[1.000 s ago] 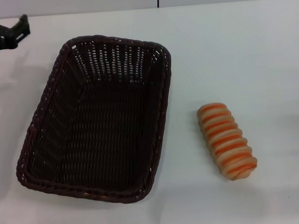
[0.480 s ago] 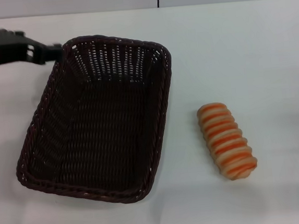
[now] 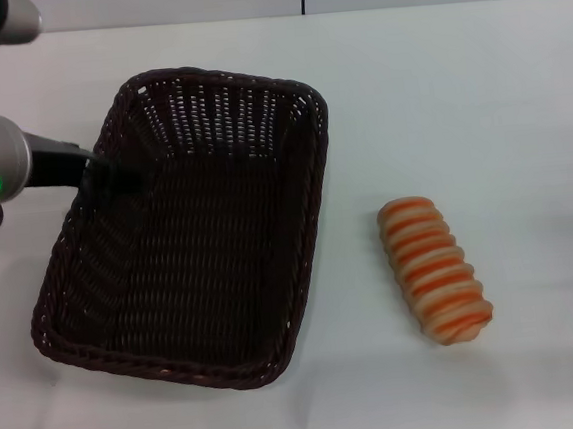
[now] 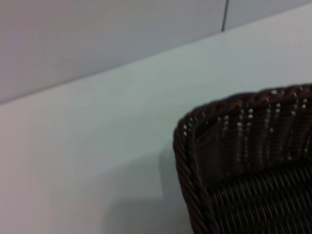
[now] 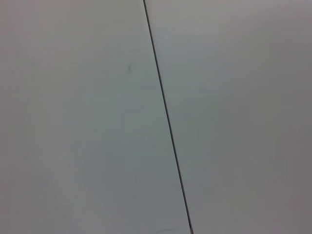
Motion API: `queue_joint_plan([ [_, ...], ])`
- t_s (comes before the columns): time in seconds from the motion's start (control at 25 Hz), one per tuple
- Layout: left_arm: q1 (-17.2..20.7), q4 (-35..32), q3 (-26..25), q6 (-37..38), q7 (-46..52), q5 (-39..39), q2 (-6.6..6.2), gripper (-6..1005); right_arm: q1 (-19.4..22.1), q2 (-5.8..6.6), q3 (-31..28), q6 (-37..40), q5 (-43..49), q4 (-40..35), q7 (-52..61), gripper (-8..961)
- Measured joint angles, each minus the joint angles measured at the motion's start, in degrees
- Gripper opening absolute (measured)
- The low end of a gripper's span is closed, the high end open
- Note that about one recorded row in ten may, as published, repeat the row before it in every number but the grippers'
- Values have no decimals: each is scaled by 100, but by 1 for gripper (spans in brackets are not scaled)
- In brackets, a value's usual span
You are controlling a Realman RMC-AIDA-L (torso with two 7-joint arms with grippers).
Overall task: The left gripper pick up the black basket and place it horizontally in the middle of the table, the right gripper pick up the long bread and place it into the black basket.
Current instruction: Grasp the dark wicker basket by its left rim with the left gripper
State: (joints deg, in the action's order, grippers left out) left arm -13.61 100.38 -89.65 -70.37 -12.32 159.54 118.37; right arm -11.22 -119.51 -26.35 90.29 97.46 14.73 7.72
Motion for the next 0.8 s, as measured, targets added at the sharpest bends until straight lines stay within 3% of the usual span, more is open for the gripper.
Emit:
queue_joint_plan([
  [0.32, -386, -515, 68, -353, 42, 18, -7, 793, -2, 5, 2, -3, 0, -5, 9, 845],
  [0.64, -569, -677, 29, -430, -251, 35, -29, 618, 26, 1, 27, 1, 0, 0, 11, 845],
  [0.8, -784, -887, -26, -473, -659, 32, -32, 483, 50, 3, 23, 43, 1, -1, 13, 845],
])
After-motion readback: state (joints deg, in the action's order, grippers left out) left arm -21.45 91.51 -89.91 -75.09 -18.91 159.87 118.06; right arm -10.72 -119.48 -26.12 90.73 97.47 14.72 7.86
